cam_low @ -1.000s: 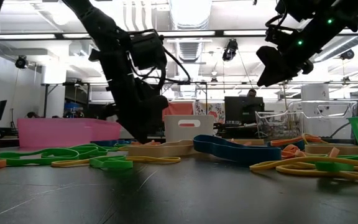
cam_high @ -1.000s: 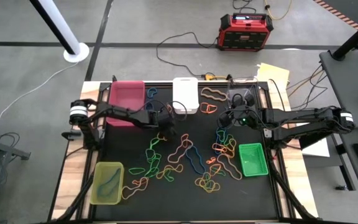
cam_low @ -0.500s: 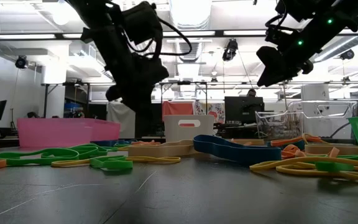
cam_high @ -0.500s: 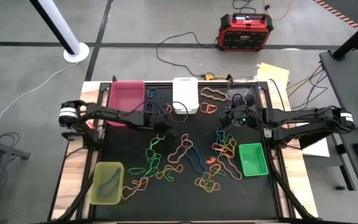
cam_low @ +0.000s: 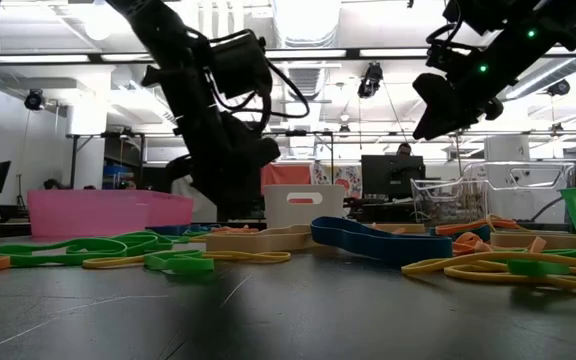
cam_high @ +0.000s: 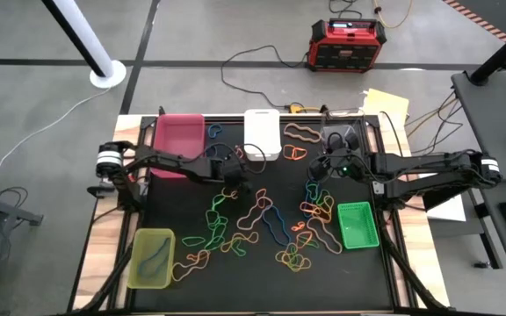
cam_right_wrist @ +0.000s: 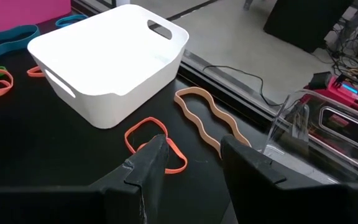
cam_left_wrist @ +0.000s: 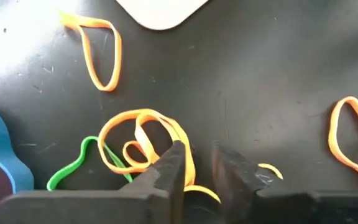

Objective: Sort rubber bands into baskets
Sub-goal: Put the orange rubber band into the pink bin

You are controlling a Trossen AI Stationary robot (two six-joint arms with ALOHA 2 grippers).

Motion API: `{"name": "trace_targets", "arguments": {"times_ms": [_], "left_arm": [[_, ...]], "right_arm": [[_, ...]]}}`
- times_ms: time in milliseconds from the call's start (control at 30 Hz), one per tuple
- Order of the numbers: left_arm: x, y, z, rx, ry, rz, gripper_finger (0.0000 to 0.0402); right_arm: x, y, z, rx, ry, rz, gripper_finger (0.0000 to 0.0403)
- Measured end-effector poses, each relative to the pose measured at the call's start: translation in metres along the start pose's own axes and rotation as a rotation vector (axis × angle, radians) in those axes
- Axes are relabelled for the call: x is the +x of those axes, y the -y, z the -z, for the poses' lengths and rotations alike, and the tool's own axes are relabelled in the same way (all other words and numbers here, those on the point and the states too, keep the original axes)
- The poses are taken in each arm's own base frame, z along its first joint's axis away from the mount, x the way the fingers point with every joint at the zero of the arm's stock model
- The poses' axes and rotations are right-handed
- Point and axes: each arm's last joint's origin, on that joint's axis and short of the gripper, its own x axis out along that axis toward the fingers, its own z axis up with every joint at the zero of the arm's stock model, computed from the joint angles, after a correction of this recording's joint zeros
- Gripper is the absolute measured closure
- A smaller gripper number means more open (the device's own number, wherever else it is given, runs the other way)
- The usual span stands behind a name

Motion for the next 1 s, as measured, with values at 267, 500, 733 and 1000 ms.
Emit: {"name": "trace_targets", "arguments": {"times_ms": [267,500,733,1000], "left_arm": [[0.008,-0.003,0.004,0.004,-0.034,-0.031,0.0270],[0.014,-0.004,0.006,0.017,-0.038,-0.070,0.0275],[0.018,-0.003,0.008,0.034,-0.050,-0.076,0.0290],[0.018,-0.003,0.007,0.047,-0.053,-0.068,0.0380]], "right_arm": [[0.000,0.000,0.000,0.000,0.001,0.000,0.0257],[0.000,0.000,0.000,0.000,0.001,0.000,0.0257],[0.000,0.000,0.000,0.001,0.001,0.000,0.0257],[0.000,0.000,0.000,0.004,0.001,0.000,0.0257]]}}
